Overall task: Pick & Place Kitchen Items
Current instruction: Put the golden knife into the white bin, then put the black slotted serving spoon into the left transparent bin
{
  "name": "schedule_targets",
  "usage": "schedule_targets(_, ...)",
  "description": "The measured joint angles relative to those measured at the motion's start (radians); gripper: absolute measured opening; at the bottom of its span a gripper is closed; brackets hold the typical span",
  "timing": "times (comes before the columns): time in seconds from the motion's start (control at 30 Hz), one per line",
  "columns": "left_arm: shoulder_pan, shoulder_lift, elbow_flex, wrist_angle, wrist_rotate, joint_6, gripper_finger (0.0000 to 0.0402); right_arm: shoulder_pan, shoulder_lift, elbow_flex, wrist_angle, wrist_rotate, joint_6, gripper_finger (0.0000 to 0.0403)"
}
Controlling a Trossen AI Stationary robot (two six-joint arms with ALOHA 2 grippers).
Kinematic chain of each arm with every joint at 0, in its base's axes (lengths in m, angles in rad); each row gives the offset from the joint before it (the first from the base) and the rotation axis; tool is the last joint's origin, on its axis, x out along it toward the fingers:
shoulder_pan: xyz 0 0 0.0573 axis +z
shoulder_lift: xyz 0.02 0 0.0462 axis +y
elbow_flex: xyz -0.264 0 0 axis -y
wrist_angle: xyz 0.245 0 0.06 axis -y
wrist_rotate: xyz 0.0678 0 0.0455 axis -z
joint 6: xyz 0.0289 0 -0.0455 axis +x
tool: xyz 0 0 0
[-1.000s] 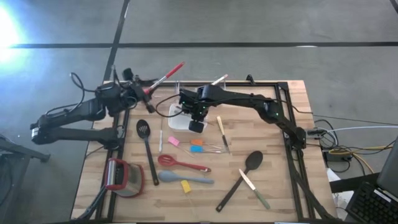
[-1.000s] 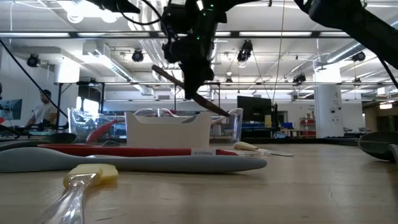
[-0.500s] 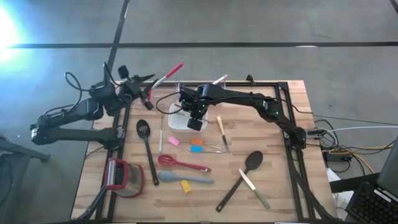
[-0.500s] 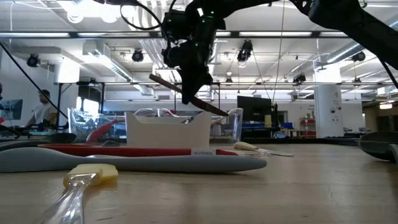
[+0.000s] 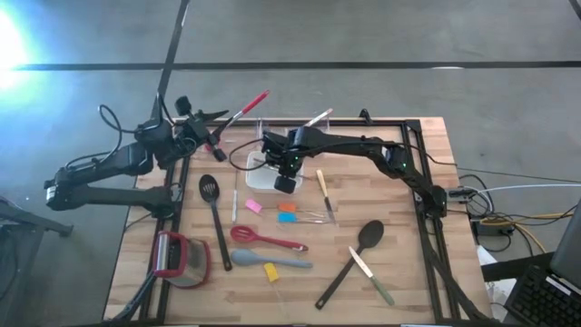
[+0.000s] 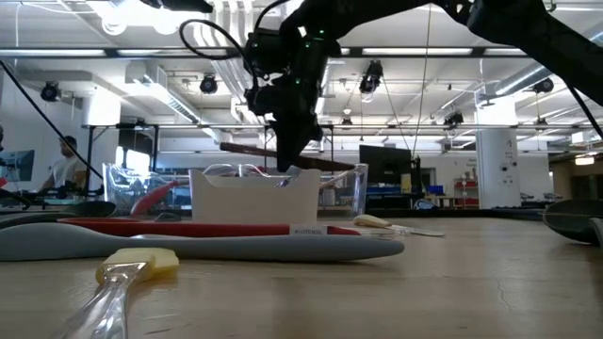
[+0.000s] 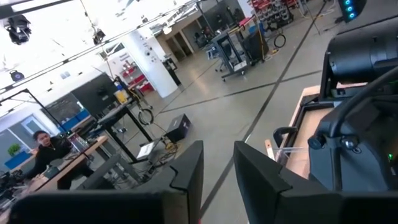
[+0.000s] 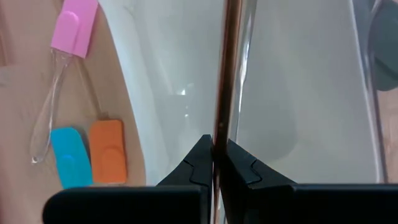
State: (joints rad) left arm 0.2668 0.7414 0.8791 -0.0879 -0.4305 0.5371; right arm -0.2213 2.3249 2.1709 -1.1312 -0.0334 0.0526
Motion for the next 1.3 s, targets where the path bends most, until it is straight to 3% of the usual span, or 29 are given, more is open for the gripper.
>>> schedule_targets(0.5, 0.0, 0.0, 0.0, 0.0, 0.002, -0.014, 0.0096, 0.0, 0.0, -0.109, 0.075, 0.001, 0.023, 0.0008)
schedule_targets(0.8, 0.0, 0.0, 0.0, 0.0, 0.002, -0.016, 0.0096, 0.0, 0.001, -0.093, 0.135, 0.002, 0.015, 0.001)
schedule_targets(1.3, 0.0, 0.001, 0.0, -0.006, 0.003, -0.022, 0.0096, 0.0, -0.001, -0.054, 0.178, 0.016, 0.007, 0.012)
